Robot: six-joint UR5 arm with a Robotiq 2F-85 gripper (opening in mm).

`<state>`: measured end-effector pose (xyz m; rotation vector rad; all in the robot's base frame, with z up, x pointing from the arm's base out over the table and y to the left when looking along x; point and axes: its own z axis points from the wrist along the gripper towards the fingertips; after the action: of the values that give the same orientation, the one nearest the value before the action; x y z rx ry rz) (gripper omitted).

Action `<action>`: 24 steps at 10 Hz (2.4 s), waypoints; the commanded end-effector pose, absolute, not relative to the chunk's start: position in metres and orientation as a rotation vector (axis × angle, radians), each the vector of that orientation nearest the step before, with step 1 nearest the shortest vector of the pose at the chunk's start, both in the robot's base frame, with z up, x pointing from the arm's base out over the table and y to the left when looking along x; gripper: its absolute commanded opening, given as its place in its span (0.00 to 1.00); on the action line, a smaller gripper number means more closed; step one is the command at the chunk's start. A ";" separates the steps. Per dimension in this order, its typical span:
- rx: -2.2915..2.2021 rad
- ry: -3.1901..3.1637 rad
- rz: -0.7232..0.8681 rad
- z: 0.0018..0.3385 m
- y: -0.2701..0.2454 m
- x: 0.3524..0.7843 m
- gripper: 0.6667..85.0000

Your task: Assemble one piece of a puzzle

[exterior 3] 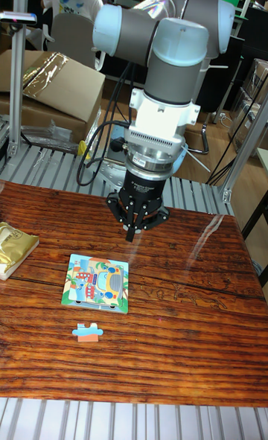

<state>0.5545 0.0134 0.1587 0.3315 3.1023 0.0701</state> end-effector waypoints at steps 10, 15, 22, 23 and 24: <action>0.299 3.156 0.075 0.154 0.014 0.540 0.01; 0.350 3.174 0.147 0.155 0.026 0.535 0.01; 0.374 3.155 0.166 0.155 0.029 0.539 0.01; 0.366 3.156 0.166 0.155 0.029 0.539 0.01; 0.354 3.157 0.164 0.155 0.028 0.539 0.01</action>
<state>0.5383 0.0264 0.1532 0.3634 3.1597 0.1467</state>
